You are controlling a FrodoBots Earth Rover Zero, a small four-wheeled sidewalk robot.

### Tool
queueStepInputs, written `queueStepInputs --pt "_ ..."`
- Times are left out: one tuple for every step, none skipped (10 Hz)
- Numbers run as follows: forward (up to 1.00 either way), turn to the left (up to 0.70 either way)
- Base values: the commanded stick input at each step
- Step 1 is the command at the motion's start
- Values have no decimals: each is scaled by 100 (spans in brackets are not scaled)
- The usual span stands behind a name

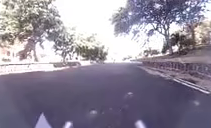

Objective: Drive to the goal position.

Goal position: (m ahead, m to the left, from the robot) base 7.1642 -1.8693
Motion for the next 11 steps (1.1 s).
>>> queueStepInputs --pt "70 0" --pt "70 0" --pt "70 0" --pt "70 0" --pt "70 0" --pt "70 0" --pt "70 0" --pt "70 0" --pt "70 0" --pt "70 0" --pt "70 0"
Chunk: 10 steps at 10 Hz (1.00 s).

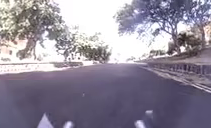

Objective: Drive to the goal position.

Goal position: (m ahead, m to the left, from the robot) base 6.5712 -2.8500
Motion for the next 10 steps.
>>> queueStepInputs --pt "70 0" --pt "70 0" --pt "70 0" --pt "70 0" --pt "70 -3" --pt "70 -16" --pt "70 -29" --pt "70 -35" --pt "70 -35" --pt "70 -35"
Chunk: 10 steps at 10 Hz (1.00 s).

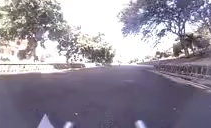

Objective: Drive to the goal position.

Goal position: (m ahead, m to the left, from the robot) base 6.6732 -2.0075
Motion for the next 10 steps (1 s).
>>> queueStepInputs --pt "70 -35" --pt "70 -35" --pt "70 -35" --pt "70 -35" --pt "70 -35" --pt "70 -35" --pt "70 -35" --pt "70 -35" --pt "70 -35" --pt "70 -35"
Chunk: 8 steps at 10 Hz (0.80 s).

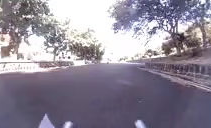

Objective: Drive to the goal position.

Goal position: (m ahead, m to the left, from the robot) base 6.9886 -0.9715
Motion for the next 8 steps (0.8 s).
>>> queueStepInputs --pt "70 -35" --pt "70 -35" --pt "70 -35" --pt "70 -35" --pt "70 -35" --pt "70 -35" --pt "70 -35" --pt "70 -35"
